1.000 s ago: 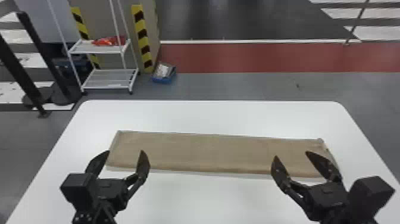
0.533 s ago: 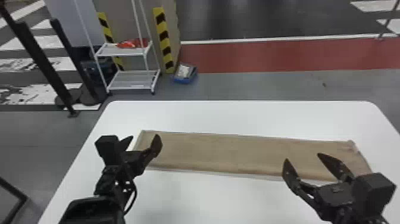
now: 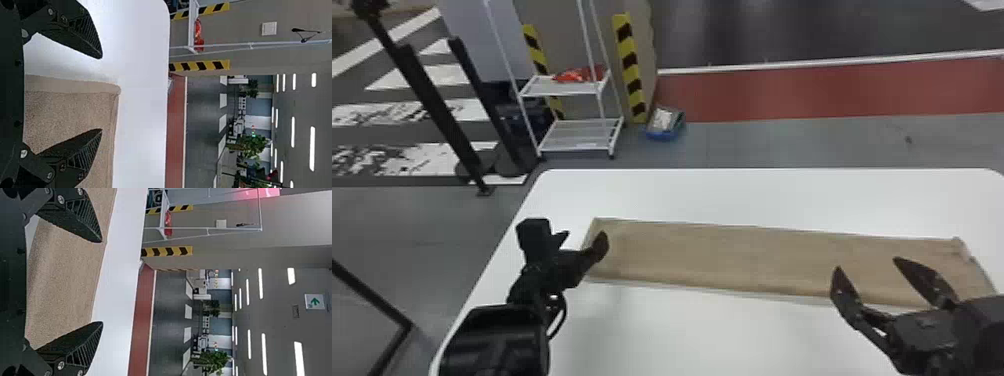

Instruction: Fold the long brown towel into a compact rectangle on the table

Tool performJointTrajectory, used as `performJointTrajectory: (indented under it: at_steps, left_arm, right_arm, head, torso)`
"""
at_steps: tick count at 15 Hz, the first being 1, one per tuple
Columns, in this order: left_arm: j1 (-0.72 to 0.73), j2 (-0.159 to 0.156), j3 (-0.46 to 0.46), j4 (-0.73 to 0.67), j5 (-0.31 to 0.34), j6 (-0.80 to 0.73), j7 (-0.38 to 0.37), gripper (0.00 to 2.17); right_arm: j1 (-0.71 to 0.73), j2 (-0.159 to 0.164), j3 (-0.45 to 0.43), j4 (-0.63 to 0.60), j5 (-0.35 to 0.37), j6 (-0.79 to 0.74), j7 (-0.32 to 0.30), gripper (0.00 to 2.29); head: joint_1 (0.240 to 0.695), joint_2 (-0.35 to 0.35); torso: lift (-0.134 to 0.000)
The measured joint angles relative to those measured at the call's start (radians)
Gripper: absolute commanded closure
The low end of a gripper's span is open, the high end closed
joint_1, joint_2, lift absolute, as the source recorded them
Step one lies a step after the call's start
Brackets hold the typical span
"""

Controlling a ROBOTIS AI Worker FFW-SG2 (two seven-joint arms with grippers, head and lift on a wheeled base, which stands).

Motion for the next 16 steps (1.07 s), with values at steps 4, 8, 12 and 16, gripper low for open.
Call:
performJointTrajectory:
  at_steps: [4, 8, 12, 16]
  left_arm:
    - [-0.027, 0.017, 0.001, 0.052, -0.006, -0.006, -0.021, 0.29]
    - [-0.041, 0.03, -0.002, 0.076, -0.011, -0.003, -0.041, 0.41]
    - [-0.048, 0.033, -0.002, 0.096, -0.024, 0.02, -0.051, 0.41]
    - [-0.056, 0.035, -0.001, 0.116, -0.025, 0.024, -0.082, 0.42]
  right_arm:
    - [-0.007, 0.011, 0.001, 0.013, 0.007, -0.022, 0.003, 0.15]
    - [0.0, 0.013, 0.0, 0.015, 0.013, -0.063, 0.011, 0.15]
    - [0.006, 0.004, 0.0, 0.02, 0.013, -0.094, 0.012, 0.15]
    - [0.006, -0.003, -0.001, 0.027, 0.011, -0.109, 0.014, 0.15]
  head:
    - [0.695, 0.212]
    - [0.695, 0.217]
    - [0.695, 0.219]
    - [0.695, 0.213]
  torso:
    - [-0.057]
    - [-0.057]
    - [-0.057]
    - [-0.057]
